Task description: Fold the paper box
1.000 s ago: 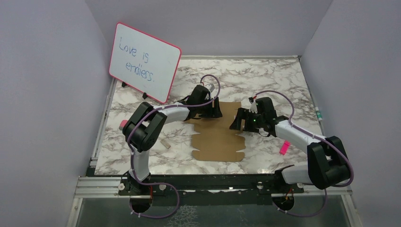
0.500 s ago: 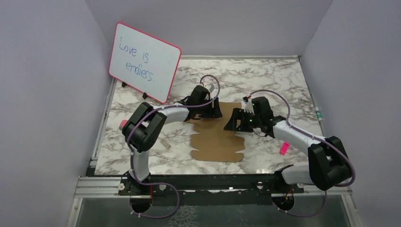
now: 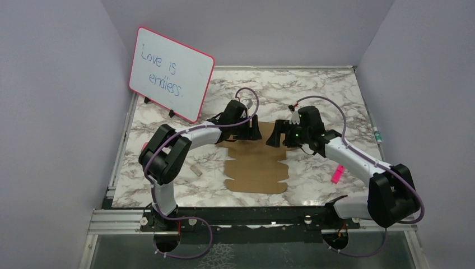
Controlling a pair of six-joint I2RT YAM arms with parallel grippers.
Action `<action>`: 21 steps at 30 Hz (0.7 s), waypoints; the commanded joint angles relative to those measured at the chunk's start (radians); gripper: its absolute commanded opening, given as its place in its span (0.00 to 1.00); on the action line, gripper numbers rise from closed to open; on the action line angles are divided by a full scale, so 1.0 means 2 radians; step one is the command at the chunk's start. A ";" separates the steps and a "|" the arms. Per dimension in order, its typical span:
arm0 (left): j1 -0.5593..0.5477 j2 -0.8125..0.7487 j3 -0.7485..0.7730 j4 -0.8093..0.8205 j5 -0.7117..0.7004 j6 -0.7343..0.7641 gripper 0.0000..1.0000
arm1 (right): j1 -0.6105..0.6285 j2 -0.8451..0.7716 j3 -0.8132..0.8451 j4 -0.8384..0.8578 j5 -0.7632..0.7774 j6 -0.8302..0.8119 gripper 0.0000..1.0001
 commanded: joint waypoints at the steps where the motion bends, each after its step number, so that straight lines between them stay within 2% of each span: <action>1: 0.003 -0.062 -0.001 -0.026 -0.011 0.014 0.70 | 0.002 0.001 0.048 -0.033 0.040 -0.063 0.92; 12: 0.015 -0.153 -0.082 -0.033 -0.015 0.011 0.72 | -0.001 0.147 0.192 -0.056 -0.042 -0.168 0.92; 21: 0.015 -0.194 -0.150 -0.008 0.009 -0.013 0.72 | -0.002 0.278 0.302 -0.080 -0.113 -0.291 0.93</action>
